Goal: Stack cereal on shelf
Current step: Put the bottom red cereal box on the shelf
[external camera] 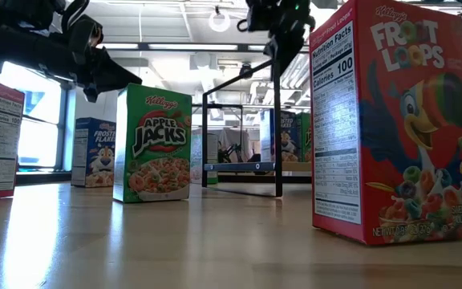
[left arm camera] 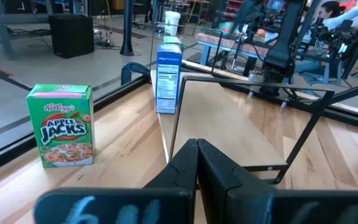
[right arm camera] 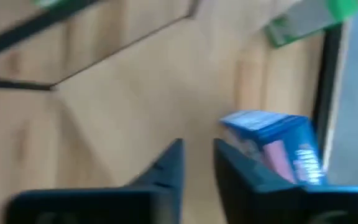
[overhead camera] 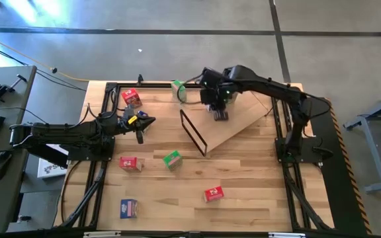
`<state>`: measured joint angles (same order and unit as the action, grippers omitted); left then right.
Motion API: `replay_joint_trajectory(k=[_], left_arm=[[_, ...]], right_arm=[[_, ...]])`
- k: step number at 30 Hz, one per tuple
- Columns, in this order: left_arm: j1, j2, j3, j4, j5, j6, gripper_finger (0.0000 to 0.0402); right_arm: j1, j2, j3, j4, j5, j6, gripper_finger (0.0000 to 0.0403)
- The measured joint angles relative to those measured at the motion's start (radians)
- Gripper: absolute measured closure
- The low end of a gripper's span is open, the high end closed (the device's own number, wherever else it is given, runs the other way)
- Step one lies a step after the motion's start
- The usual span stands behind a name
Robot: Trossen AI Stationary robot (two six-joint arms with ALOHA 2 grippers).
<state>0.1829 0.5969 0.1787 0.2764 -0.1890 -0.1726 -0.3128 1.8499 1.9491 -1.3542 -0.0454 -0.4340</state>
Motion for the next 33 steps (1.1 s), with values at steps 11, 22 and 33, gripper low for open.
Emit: replay_joint_trajectory(k=[11, 22, 33], left_arm=[[0.0, 0.025, 0.0, 0.017, -0.005, 0.05, 0.0401], [0.0, 0.031, 0.0, 0.02, 0.036, 0.053, 0.0401], [0.0, 0.091, 0.0, 0.022, 0.041, 0.054, 0.0401]], right_arm=[[0.328, -0.237, -0.401, 0.411, -0.051, 0.389, 0.0399], [0.715, -0.376, -0.812, 1.007, 0.195, 0.861, 0.0376], [0.848, -0.237, -0.662, 0.752, 0.199, 1.064, 0.0178]])
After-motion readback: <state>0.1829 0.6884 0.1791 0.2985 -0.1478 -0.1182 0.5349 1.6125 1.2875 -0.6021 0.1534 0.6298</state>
